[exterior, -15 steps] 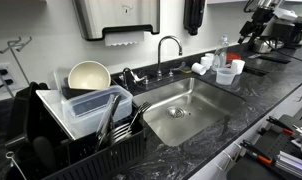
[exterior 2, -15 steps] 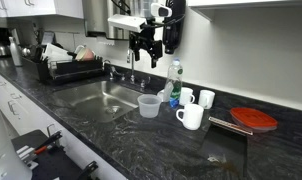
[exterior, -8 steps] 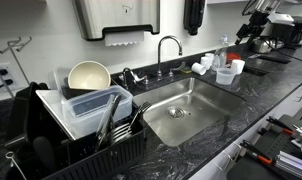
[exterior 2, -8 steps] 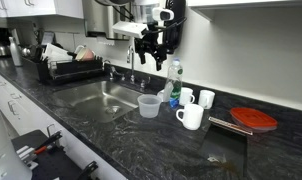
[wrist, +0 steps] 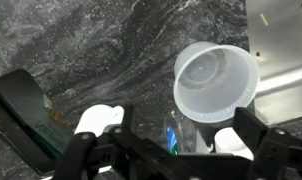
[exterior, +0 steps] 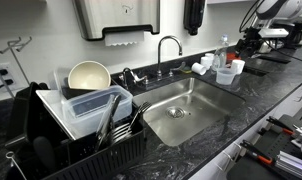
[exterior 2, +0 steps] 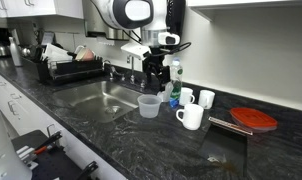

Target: Put the clear bowl in the sink

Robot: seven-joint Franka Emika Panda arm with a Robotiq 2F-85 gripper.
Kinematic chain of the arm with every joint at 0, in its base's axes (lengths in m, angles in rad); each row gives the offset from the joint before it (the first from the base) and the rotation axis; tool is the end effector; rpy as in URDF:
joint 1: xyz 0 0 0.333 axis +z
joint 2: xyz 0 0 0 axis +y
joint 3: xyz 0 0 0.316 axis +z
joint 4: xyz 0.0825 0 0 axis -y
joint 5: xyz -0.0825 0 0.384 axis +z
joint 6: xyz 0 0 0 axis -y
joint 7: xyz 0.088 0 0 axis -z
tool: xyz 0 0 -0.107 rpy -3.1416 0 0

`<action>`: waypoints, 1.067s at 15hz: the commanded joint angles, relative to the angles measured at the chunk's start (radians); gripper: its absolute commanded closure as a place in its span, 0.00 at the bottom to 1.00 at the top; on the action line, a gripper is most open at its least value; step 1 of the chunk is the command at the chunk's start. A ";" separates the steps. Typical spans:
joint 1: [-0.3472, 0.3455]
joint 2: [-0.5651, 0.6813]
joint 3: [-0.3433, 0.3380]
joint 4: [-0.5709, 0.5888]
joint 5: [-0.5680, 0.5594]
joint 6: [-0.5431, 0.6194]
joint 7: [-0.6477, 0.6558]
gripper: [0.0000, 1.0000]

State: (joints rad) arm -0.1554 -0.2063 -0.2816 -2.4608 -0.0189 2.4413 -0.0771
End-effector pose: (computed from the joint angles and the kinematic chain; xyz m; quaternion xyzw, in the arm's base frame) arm 0.4280 -0.2005 0.3880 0.9809 -0.1714 0.0920 0.0016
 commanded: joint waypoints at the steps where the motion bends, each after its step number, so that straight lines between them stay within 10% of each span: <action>1: -0.033 0.069 0.017 0.016 0.004 -0.006 0.017 0.00; 16: -0.034 0.292 0.051 0.149 0.059 -0.007 0.010 0.04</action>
State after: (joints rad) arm -0.1714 0.0427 -0.2421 -2.3576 0.0226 2.4410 -0.0680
